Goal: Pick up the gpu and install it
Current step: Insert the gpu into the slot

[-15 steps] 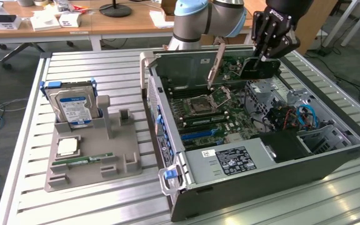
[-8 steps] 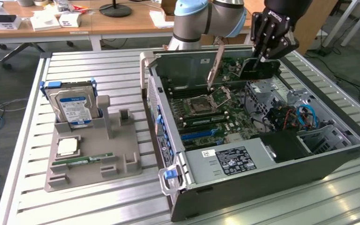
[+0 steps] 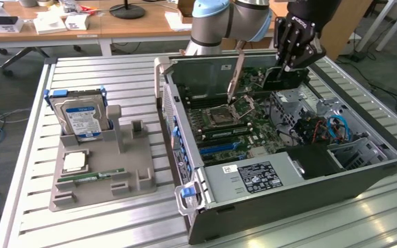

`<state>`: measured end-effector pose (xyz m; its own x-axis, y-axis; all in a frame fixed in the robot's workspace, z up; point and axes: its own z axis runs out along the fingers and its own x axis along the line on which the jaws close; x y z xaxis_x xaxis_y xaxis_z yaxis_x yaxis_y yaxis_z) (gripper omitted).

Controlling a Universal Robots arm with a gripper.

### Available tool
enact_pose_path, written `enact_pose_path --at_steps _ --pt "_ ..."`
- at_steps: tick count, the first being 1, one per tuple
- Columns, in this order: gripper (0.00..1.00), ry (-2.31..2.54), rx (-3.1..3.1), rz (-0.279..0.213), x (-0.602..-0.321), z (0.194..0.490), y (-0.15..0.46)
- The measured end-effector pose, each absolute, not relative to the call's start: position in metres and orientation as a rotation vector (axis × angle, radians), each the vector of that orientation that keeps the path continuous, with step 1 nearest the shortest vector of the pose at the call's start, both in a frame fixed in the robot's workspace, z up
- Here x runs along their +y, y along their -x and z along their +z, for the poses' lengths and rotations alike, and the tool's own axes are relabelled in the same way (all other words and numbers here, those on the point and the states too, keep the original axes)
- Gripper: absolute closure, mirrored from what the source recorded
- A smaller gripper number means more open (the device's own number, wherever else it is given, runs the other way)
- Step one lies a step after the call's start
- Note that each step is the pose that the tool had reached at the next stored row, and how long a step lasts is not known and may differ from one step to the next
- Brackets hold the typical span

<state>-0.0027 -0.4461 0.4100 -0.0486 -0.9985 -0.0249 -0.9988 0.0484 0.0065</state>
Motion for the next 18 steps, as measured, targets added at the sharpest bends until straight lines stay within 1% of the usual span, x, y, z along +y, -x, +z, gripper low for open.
enact_pose_path --at_steps 18 --pt "0.74 2.157 2.265 0.034 -0.446 0.389 0.008"
